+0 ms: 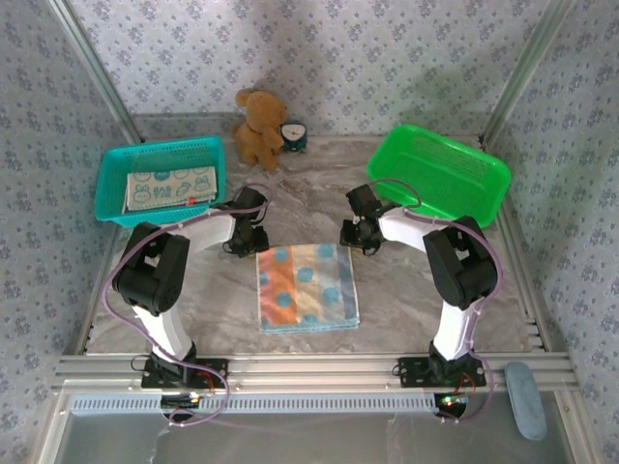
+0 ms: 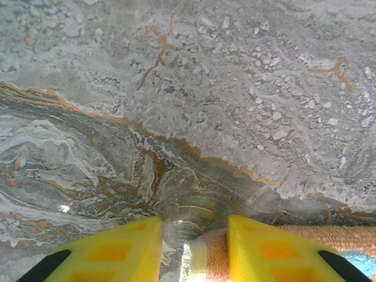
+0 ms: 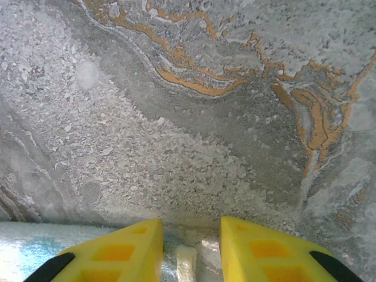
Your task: Fold and stack the towels
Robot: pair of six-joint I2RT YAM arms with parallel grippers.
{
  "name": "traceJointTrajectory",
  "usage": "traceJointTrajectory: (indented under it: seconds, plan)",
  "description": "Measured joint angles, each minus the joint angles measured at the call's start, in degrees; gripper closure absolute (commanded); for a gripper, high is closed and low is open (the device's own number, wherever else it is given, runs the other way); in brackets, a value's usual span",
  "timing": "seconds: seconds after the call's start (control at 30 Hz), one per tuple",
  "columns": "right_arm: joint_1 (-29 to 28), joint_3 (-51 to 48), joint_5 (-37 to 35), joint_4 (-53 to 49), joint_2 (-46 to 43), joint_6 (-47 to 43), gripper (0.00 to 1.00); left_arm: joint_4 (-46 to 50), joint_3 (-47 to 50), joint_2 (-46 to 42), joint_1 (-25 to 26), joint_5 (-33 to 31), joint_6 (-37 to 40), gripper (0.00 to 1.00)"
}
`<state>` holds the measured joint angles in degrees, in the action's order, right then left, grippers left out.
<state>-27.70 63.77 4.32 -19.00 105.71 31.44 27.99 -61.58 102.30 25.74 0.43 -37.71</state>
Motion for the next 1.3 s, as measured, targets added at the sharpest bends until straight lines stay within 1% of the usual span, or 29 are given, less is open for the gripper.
traceJointTrajectory:
  seconds: [0.07, 0.13, 0.23, 0.53, 0.63, 0.73, 0.83, 1.0, 1.13, 1.2, 1.27, 1.3]
  plan:
    - [-0.3, 0.2, -0.5, -0.2, 0.1, 0.3, 0.7, 0.1, 0.0, 0.0, 0.0, -0.2, 0.1, 0.73]
    - [-0.5, 0.2, -1.1, -0.3, 0.1, 0.7, 0.74, 0.4, 0.0, 0.0, 0.0, -0.6, 0.1, 0.74]
    - [-0.8, 0.2, -2.1, -0.5, 0.1, 1.6, 0.76, 0.4, 0.0, 0.1, 0.2, -1.1, 0.1, 0.74]
    - [-1.8, 0.5, -4.0, -0.8, 0.2, 4.8, 0.72, 1.0, -0.6, 0.4, 0.6, -1.8, -0.3, 0.74]
    - [-2.7, 0.9, -3.4, -1.2, 0.2, 6.3, 0.71, 1.8, -1.2, 0.6, 0.7, -1.8, -0.8, 0.71]
    - [-3.8, 1.0, -3.4, -1.3, 0.0, 7.4, 0.7, 1.8, -1.3, 0.6, 1.0, -1.7, -1.6, 0.7]
    - [-4.1, 1.0, -3.4, -1.5, -0.5, 8.3, 0.7, 1.8, -1.3, 0.6, 1.2, -1.5, -2.5, 0.67]
    - [-4.0, 1.0, -3.4, -1.6, -0.9, 9.1, 0.67, 1.8, -1.4, 0.5, 1.8, 0.1, -3.4, 0.67]
    - [-4.1, 1.0, -3.4, -1.8, -0.9, 9.6, 0.67, 1.8, -1.4, 0.5, 1.8, 0.7, -3.8, 0.71]
    - [-4.1, 1.0, -3.3, -1.8, -0.9, 9.7, 0.67, 1.8, -1.4, 0.5, 1.8, 0.9, -3.9, 0.75]
    - [-4.1, 1.0, -3.0, -1.8, -0.9, 9.7, 0.69, 1.6, -1.4, 0.6, 1.8, 1.3, -4.0, 0.77]
    - [-4.1, 1.0, -3.0, -1.8, -0.8, 9.8, 0.72, 1.6, -1.4, 0.6, 1.9, 1.4, -4.0, 0.79]
